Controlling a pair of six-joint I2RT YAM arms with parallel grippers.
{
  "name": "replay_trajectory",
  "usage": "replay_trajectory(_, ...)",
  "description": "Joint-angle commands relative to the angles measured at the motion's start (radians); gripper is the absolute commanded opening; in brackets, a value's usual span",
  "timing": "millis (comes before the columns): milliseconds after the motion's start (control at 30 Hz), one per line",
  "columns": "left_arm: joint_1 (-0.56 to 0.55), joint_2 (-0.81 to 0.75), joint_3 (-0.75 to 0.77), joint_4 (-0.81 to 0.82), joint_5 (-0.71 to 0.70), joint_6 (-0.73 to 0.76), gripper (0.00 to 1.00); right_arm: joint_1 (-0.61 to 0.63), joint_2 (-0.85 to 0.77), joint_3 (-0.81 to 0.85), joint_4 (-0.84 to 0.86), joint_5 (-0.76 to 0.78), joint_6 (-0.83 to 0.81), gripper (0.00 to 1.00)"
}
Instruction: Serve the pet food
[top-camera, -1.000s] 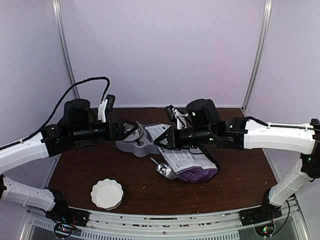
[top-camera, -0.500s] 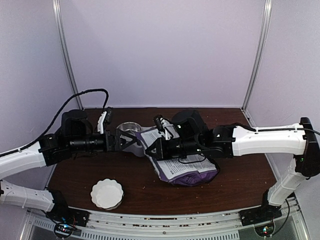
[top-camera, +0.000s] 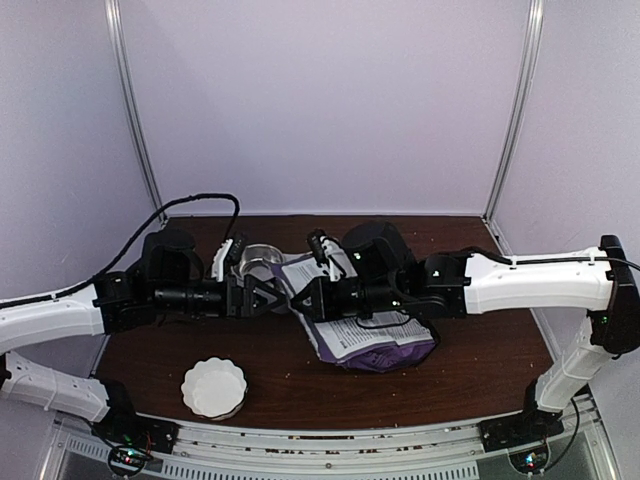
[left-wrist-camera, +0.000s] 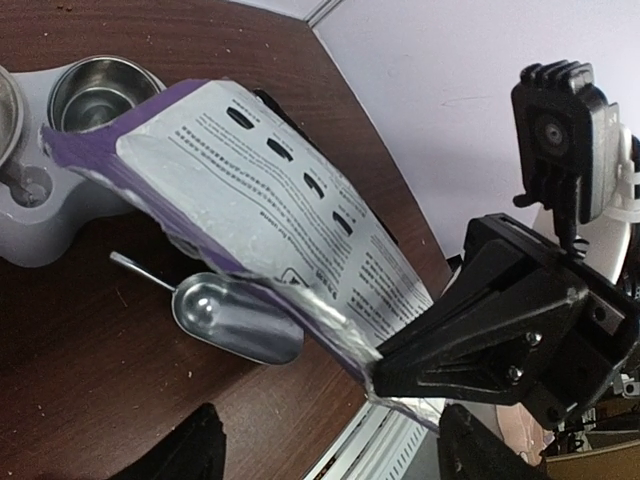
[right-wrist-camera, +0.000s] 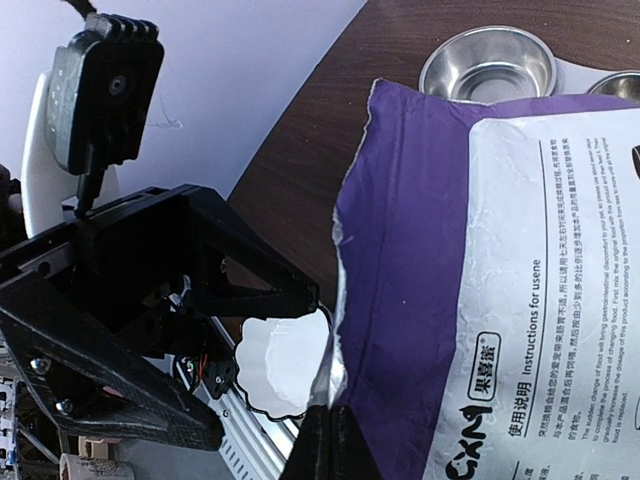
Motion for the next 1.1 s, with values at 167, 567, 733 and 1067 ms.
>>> replay_trajectory(167, -0.005, 0.067, 0.006, 0.090, 0.008, -0.022, 0.69, 0.005, -0.017, 0.023, -0.012, 0.046, -0.028, 0.00)
replay_trajectory(567, -0.005, 0.114, -0.003, 0.144, -0.037, -0.065, 0.51, 0.005, -0.039, 0.015, -0.016, 0.058, -0.035, 0.00)
replay_trajectory(733, -0.005, 0.122, -0.004, 0.142, -0.042, -0.073, 0.44, 0.006, -0.045, 0.008, -0.016, 0.065, -0.036, 0.00)
replay_trajectory(1067, -0.005, 0.148, -0.003, 0.211, -0.020, -0.086, 0.40, 0.006, -0.047, 0.004, -0.016, 0.053, -0.042, 0.00)
